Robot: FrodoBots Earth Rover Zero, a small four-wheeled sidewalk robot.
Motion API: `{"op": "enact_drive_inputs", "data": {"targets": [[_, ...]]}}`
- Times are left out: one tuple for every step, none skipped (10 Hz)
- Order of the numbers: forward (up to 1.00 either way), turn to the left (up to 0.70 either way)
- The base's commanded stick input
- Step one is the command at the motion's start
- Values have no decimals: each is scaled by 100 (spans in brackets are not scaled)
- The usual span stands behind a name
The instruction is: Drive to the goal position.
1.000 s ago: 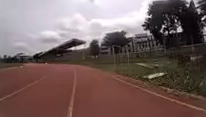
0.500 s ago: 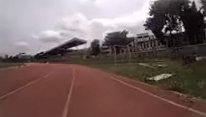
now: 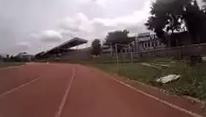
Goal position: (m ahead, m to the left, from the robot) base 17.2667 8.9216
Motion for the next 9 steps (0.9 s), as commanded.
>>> {"op": "enact_drive_inputs", "data": {"targets": [[70,0],[70,10],[70,8],[70,10],[70,13],[70,4],[70,10],[70,8],[70,4]]}}
